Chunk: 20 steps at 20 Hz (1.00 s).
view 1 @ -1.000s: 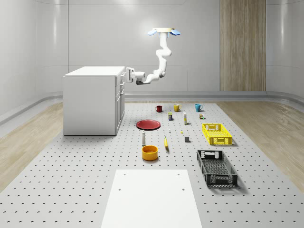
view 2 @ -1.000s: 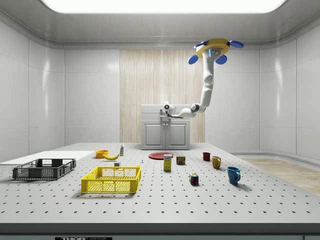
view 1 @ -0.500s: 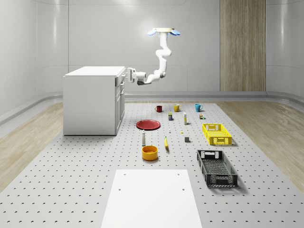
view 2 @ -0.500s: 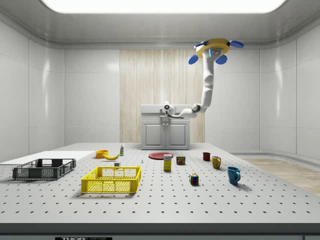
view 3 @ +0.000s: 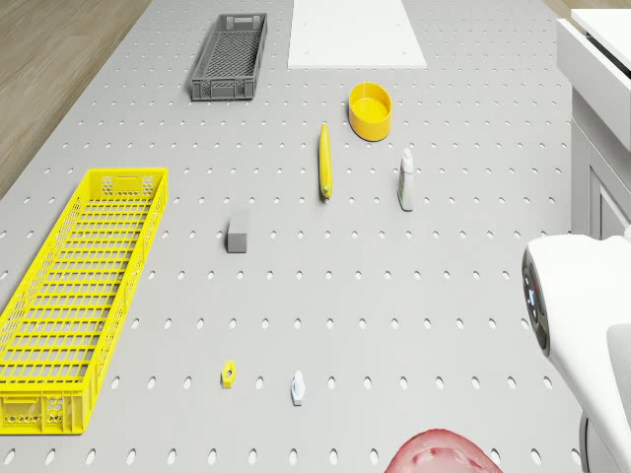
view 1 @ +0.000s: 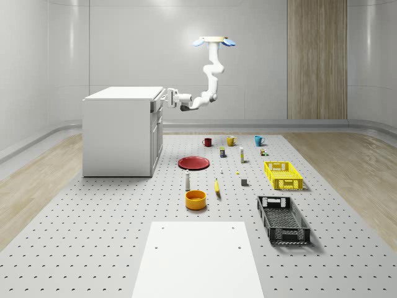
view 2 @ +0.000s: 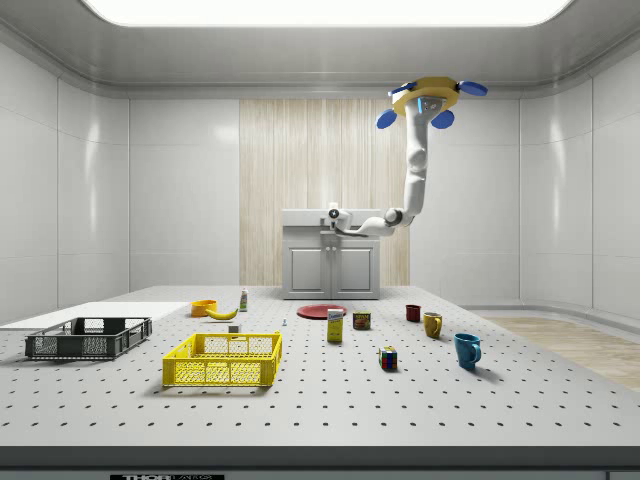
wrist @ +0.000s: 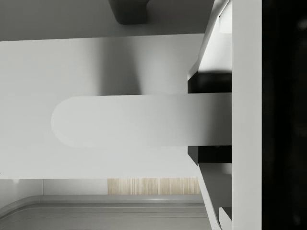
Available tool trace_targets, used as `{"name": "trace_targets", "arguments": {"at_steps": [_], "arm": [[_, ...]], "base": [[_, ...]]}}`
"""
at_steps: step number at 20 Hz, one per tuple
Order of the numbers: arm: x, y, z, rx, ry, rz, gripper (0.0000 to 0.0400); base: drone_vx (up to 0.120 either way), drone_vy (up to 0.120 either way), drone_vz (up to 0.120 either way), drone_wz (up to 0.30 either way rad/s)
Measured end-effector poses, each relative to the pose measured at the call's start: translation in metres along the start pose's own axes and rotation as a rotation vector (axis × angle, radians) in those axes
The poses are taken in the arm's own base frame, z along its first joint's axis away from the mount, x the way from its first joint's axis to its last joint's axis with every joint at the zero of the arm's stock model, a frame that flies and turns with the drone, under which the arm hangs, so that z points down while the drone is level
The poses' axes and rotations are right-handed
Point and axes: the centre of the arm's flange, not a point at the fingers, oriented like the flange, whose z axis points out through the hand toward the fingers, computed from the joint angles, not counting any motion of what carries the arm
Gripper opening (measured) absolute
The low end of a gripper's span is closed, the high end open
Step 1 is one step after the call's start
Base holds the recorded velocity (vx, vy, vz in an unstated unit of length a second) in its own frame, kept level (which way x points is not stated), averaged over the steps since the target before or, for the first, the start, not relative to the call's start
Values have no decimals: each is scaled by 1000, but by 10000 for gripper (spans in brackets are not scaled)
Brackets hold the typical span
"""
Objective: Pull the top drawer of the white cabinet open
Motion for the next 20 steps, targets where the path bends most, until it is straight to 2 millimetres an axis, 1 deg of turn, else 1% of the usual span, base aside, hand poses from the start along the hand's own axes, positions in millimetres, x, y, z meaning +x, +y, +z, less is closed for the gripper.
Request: {"name": "trace_targets", "arguments": {"at_steps": [4, 5, 6, 7, 8, 9, 11, 13, 15, 18, 20], "arm": [[-1, 2, -6, -4, -5, -12, 118], [6, 8, -6, -13, 1, -52, 202], [10, 9, -9, -91, 55, -54, 337], [-3, -6, -9, -100, 77, -30, 289], [-5, -9, -8, -90, 66, -26, 248], [-6, -6, -9, -79, 51, -26, 216], [-7, -1, -11, -62, 27, -25, 173], [-8, 3, -12, -51, 9, -25, 146], [-11, 7, -14, -47, -6, -24, 130], [-15, 13, -16, -45, -24, -24, 117], [-18, 16, -19, -46, -32, -24, 115]], "base": [[0, 0, 0, 0], [0, 0, 0, 0], [0, 0, 0, 0], [0, 0, 0, 0], [0, 0, 0, 0], [0, 0, 0, 0], [0, 0, 0, 0], [0, 0, 0, 0], [0, 0, 0, 0], [0, 0, 0, 0], [0, 0, 0, 0]]}}
